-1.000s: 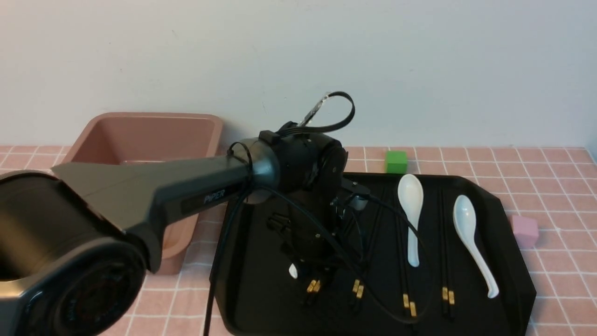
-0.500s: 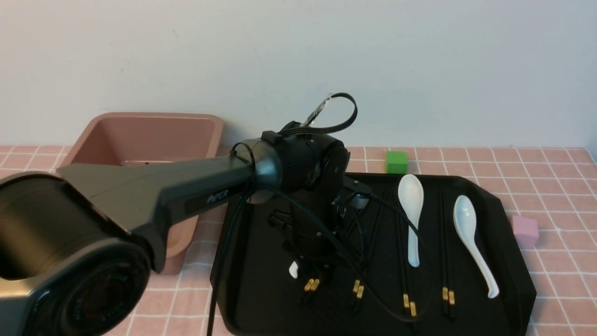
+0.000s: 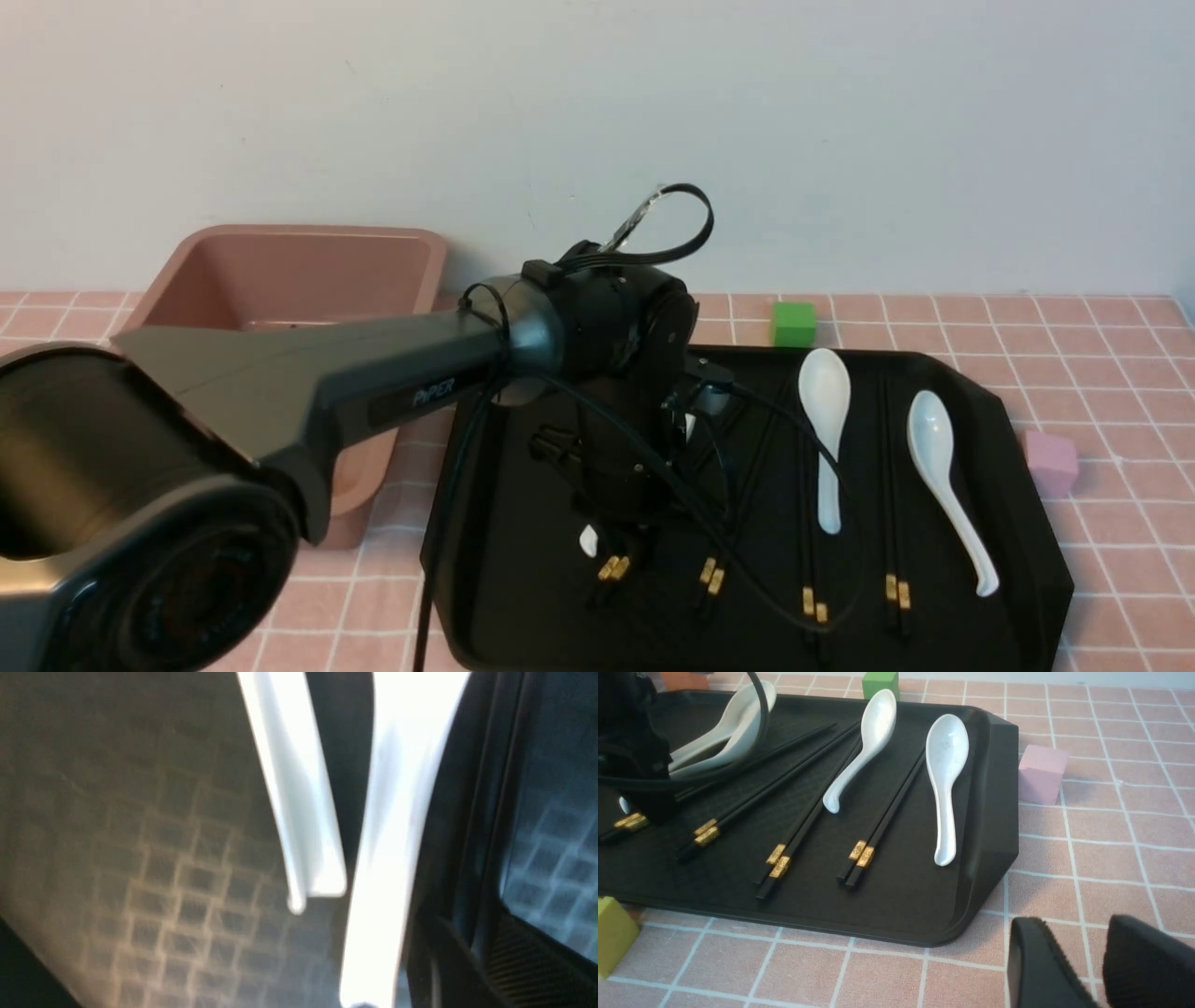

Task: On pink tablecloth take chopsticks from black tray and put them in box.
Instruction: 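Reach over to the black tray and grasp a pair of chopsticks with the left gripper, then place the chopsticks into the pink bin with the left gripper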

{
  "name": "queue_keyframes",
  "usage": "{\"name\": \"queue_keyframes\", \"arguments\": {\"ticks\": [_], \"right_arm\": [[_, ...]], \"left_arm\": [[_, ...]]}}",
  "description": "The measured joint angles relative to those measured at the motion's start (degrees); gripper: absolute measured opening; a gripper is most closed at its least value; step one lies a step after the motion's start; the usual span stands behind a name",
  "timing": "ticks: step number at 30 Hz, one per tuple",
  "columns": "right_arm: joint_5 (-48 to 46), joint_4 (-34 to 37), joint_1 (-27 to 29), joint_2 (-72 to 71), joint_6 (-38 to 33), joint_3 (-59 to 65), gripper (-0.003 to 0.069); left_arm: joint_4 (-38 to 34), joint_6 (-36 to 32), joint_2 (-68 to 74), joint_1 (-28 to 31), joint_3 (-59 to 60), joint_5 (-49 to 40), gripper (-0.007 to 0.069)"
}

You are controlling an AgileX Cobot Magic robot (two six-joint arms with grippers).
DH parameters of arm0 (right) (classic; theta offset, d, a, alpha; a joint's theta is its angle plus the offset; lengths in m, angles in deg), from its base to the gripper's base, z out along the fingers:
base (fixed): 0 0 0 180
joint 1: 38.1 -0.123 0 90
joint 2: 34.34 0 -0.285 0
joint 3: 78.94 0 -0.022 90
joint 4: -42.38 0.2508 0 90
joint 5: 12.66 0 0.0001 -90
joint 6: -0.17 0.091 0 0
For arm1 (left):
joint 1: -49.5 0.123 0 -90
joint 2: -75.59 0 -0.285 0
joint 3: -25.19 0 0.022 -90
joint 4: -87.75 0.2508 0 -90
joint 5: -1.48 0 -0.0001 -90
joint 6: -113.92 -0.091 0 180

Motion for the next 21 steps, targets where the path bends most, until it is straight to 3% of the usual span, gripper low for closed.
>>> {"name": "queue_keyframes", "arguments": {"ticks": [9, 13, 21], "right_arm": [[0.0, -0.05, 0.0, 0.0, 0.0, 0.0, 0.024], [0.0, -0.05, 0.0, 0.0, 0.0, 0.0, 0.024], [0.0, -0.05, 0.0, 0.0, 0.0, 0.0, 0.024]], "left_arm": [[-3.82, -0.45, -13.44, 0.0, 1.64, -4.24, 0.0121], [-2.31, -0.26, -26.1, 0.48, 9.61, -2.22, 0.0121], [4.04, 5.19, -37.93, 13.52, 23.01, 0.26, 0.0121]]}}
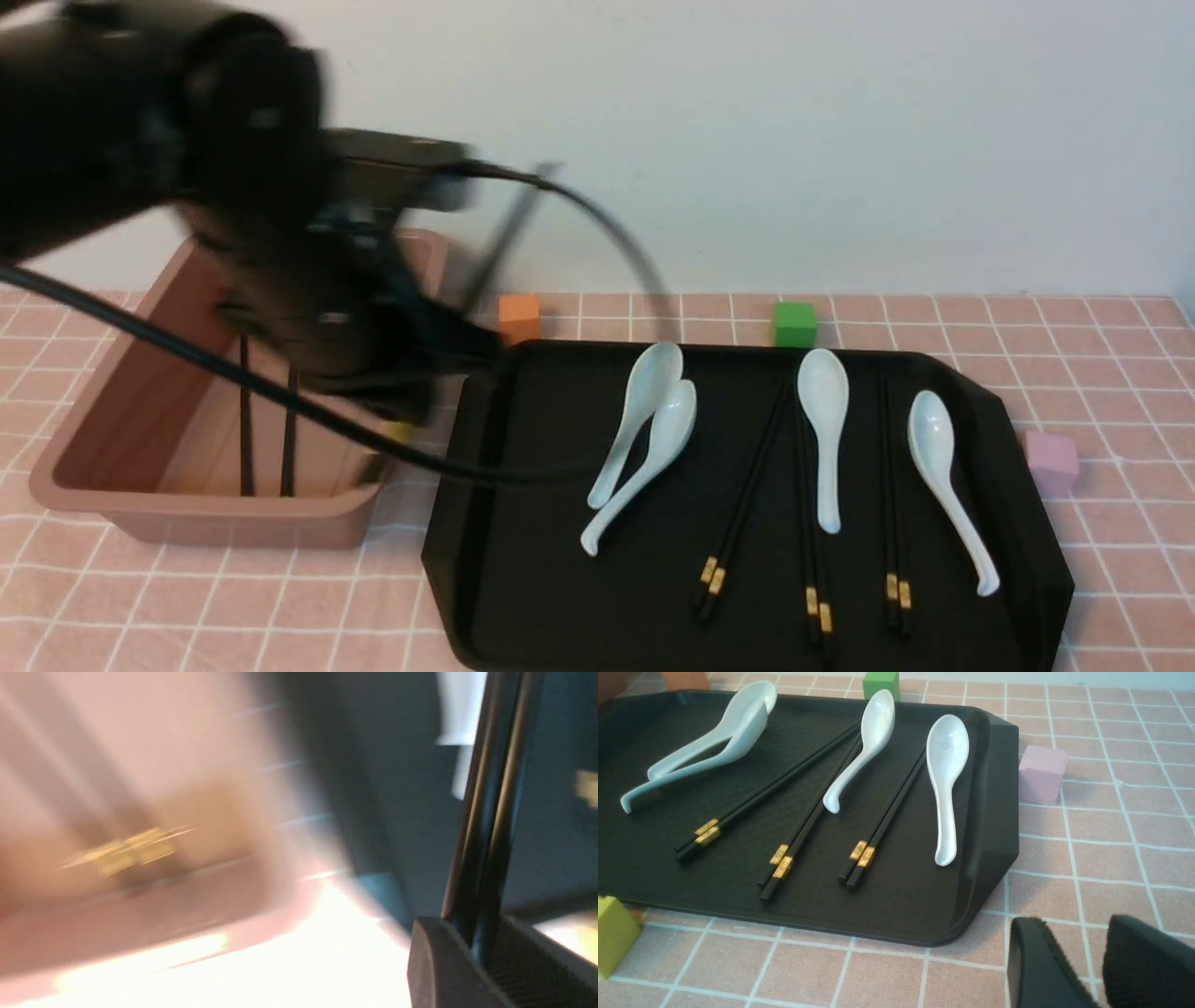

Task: On pink tablecloth take chopsticks from black tray and put them in box.
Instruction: 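Place the chopsticks into the pink bin with the left gripper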

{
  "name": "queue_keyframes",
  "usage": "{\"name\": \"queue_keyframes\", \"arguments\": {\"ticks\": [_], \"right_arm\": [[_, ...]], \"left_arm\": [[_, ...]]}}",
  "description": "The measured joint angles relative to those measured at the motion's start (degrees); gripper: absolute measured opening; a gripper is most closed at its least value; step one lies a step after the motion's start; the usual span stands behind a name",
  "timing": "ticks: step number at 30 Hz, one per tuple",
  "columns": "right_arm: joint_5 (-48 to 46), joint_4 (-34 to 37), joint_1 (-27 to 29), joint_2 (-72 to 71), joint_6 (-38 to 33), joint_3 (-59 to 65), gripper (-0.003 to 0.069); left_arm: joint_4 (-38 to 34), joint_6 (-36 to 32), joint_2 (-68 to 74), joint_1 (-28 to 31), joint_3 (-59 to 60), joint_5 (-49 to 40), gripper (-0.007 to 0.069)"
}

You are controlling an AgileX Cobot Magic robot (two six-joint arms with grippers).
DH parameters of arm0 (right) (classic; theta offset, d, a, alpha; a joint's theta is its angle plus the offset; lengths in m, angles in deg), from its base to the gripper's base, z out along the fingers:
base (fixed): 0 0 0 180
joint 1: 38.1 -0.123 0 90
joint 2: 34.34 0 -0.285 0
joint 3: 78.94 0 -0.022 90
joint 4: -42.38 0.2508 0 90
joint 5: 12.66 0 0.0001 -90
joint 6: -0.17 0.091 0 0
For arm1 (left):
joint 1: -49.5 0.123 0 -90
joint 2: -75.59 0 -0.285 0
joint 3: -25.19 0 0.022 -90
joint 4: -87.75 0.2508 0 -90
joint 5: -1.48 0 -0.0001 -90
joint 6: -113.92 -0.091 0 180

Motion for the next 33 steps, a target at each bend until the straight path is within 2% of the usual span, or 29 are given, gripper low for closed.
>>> {"name": "queue_keyframes", "arguments": {"ticks": [1, 2, 3, 9, 22, 26, 28, 33], "right_arm": [[0.0, 0.0, 0.0, 0.0, 0.0, 0.0, 0.024], [0.0, 0.0, 0.0, 0.0, 0.0, 0.0, 0.024], [0.0, 0.0, 0.0, 0.0, 0.0, 0.0, 0.024], [0.0, 0.0, 0.0, 0.0, 0.0, 0.0, 0.024], [0.0, 0.05, 0.0, 0.0, 0.0, 0.0, 0.024], [0.0, 0.05, 0.0, 0.0, 0.0, 0.0, 0.024], [0.0, 0.05, 0.0, 0.0, 0.0, 0.0, 0.024], [0.0, 0.0, 0.0, 0.0, 0.0, 0.0, 0.024]], "left_arm": [[0.65, 0.38, -0.08, 4.27, 1.36, 0.56, 0.0121], [0.71, 0.47, 0.02, 4.71, 1.56, 0.66, 0.0121], [0.84, 0.49, 0.66, 8.19, 1.93, 2.3, 0.0121], [0.84, 1.8, 4.21, 14.29, 1.99, 9.05, 0.0121], [-0.19, 2.2, 12.43, 14.98, 1.09, 12.67, 0.0135], [-0.62, 2.2, 12.68, 14.98, 0.95, 12.79, 0.022], [-0.73, 2.2, 12.54, 14.98, 0.89, 12.65, 0.0286], [-1.12, 2.2, 8.78, 14.98, 0.89, 10.58, 0.0342]]}}
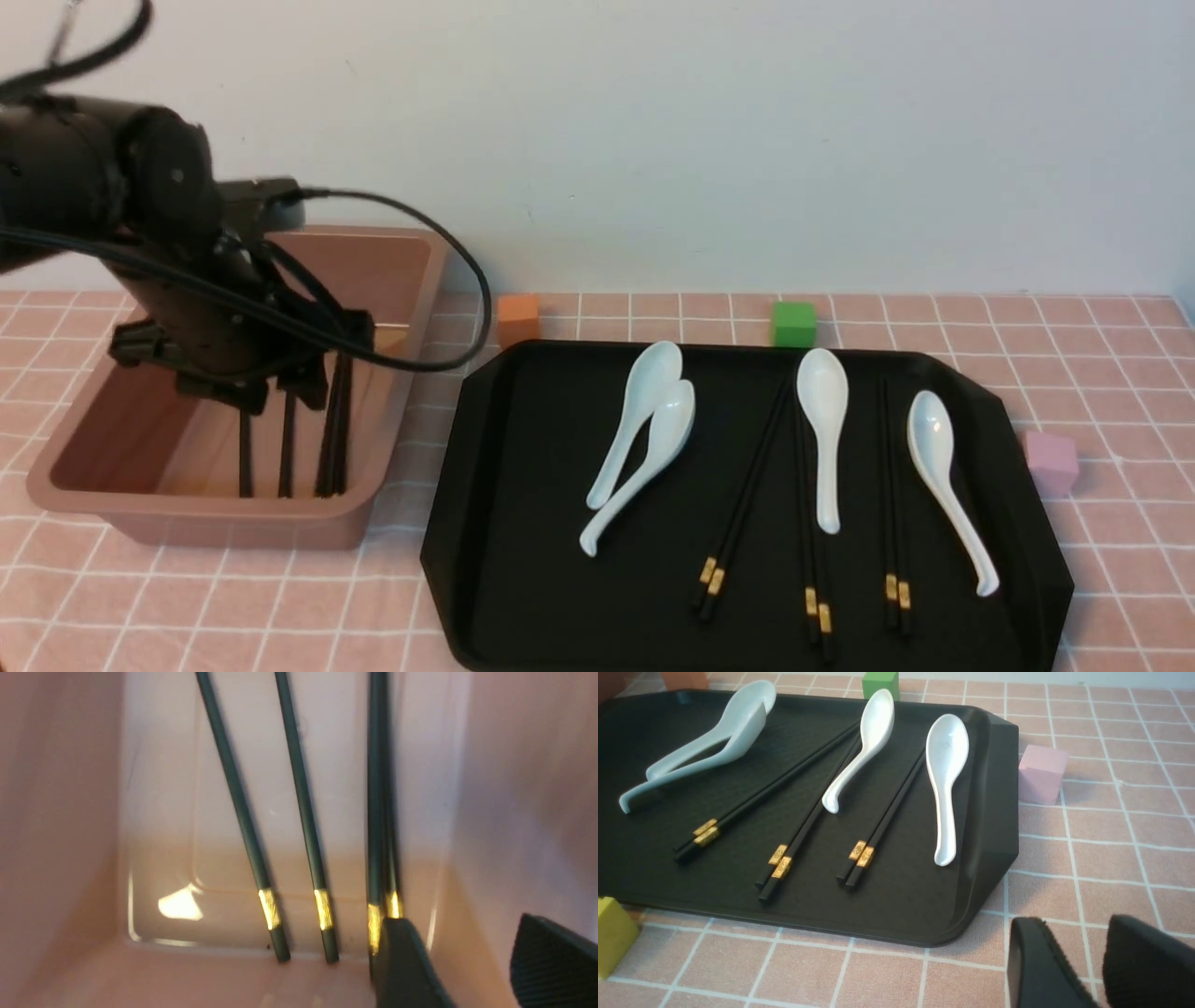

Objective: On pink tablecloth take chopsticks from black tray and put them in box.

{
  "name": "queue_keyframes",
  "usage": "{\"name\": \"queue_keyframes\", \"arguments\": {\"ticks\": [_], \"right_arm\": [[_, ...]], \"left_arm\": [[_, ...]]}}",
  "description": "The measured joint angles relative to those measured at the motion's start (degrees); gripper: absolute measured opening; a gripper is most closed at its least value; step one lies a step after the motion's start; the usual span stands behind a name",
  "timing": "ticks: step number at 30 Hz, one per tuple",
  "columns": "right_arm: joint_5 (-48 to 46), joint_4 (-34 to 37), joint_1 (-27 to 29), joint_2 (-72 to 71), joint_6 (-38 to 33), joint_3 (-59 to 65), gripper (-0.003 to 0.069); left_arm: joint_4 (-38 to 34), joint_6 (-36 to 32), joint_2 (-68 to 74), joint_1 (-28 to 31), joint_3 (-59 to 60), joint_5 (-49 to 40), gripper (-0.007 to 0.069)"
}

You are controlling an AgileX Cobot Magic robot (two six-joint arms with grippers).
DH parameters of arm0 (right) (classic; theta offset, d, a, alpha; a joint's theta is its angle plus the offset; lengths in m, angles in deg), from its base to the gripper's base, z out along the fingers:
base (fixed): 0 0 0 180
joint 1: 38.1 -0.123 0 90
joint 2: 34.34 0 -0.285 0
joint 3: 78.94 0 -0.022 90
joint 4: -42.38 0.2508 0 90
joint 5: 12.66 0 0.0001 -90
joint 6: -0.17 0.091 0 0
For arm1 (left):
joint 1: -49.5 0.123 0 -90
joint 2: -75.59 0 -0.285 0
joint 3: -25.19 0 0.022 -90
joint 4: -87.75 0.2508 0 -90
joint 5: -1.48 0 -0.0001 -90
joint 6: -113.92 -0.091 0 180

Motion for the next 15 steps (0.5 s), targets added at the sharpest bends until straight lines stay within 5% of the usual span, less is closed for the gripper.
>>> {"name": "queue_keyframes", "arguments": {"ticks": [4, 11, 15], "right_arm": [[0.0, 0.0, 0.0, 0.0, 0.0, 0.0, 0.024], [0.0, 0.0, 0.0, 0.0, 0.0, 0.0, 0.024], [0.0, 0.0, 0.0, 0.0, 0.0, 0.0, 0.024]], "left_arm": [[-2.06, -0.08, -10.22, 0.0, 0.71, -0.91, 0.0298], [-4.48, -2.91, -40.27, 0.0, 12.36, 8.14, 0.0013], [-4.59, -3.09, -55.86, 0.0, 22.34, 13.87, -0.0013]]}}
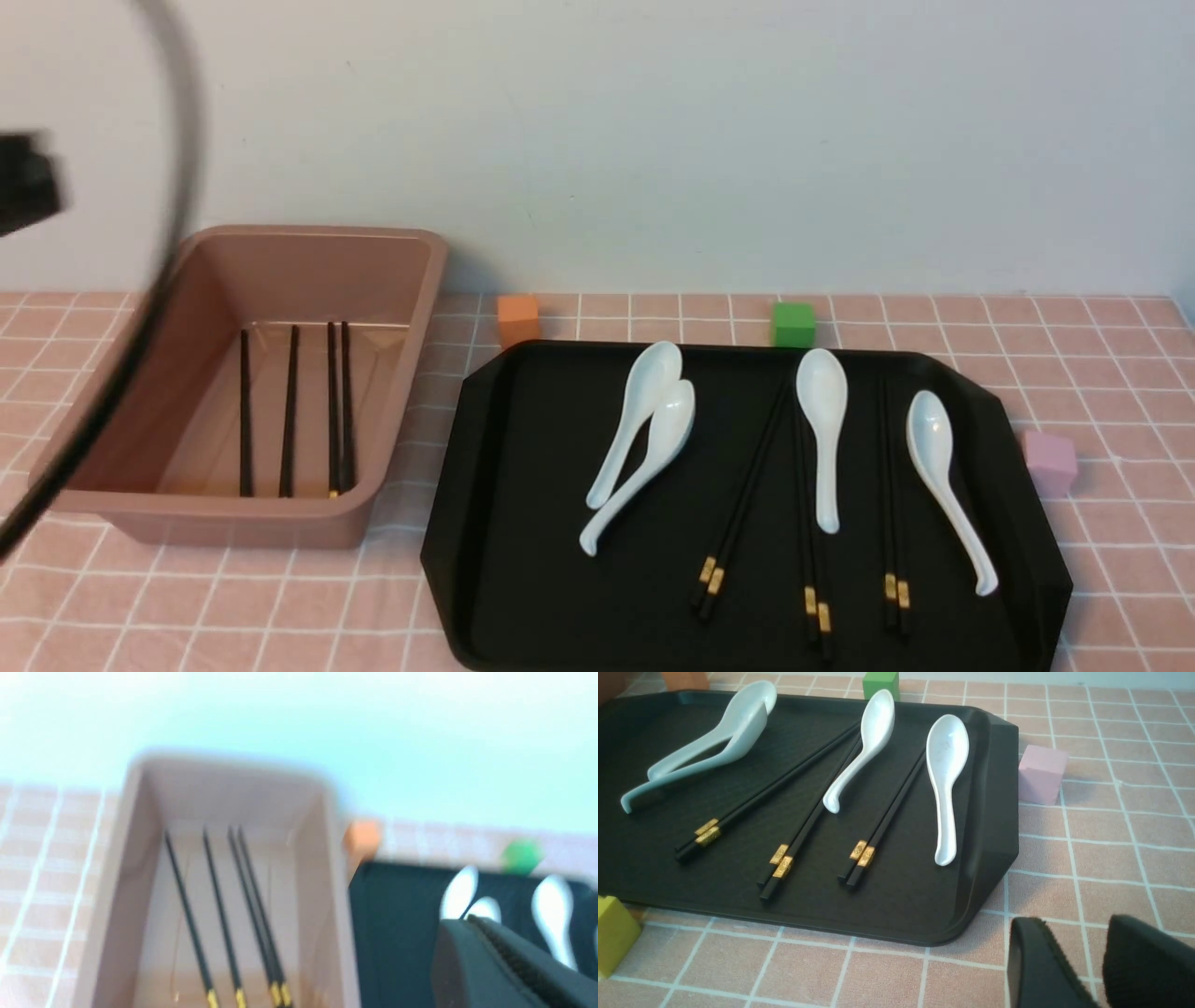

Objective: On pink tablecloth take chopsticks from black tray and put them in box.

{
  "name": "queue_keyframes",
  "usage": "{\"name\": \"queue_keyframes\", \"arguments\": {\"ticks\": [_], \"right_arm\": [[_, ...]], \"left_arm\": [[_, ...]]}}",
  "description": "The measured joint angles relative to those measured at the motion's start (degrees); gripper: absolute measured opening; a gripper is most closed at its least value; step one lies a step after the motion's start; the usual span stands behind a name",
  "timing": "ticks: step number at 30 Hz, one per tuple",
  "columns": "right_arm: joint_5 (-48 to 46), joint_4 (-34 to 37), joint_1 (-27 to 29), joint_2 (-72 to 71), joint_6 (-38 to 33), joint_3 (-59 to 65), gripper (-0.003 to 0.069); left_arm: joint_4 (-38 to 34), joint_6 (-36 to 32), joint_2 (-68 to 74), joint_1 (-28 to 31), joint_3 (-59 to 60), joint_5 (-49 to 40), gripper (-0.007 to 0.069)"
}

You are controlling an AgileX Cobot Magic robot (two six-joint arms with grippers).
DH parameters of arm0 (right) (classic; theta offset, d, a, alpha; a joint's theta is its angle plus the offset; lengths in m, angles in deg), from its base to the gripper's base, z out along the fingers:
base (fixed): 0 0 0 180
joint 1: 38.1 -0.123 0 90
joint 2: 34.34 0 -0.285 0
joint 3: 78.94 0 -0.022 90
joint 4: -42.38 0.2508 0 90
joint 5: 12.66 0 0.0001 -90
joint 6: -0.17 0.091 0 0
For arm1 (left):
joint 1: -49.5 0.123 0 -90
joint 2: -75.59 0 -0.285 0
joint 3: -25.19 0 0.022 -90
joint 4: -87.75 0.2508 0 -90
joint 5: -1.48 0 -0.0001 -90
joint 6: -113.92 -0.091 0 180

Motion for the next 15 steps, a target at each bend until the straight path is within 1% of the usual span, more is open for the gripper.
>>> {"name": "queue_keyframes", "arguments": {"ticks": [4, 5, 6, 8, 11, 15], "right_arm": [[0.0, 0.0, 0.0, 0.0, 0.0, 0.0, 0.024], [0.0, 0.0, 0.0, 0.0, 0.0, 0.0, 0.024], [0.0, 0.0, 0.0, 0.0, 0.0, 0.0, 0.024], [0.0, 0.0, 0.0, 0.0, 0.0, 0.0, 0.024], [0.0, 0.0, 0.0, 0.0, 0.0, 0.0, 0.024], [0.0, 0.0, 0.0, 0.0, 0.0, 0.0, 0.024]], "left_arm": [[-0.06, 0.0, -17.26, 0.0, 12.89, 5.51, -0.0013], [-0.06, 0.06, -18.86, 0.0, 14.26, 6.11, -0.0013], [-0.11, 0.06, -24.68, 0.0, 18.86, 8.58, -0.0013], [-0.33, 0.06, -29.86, 0.0, 24.58, 10.65, -0.0013], [-1.01, 0.23, -34.87, 0.0, 31.26, 12.82, -0.0013], [-2.13, 0.23, -36.09, 0.0, 35.92, 13.64, -0.0013]]}}
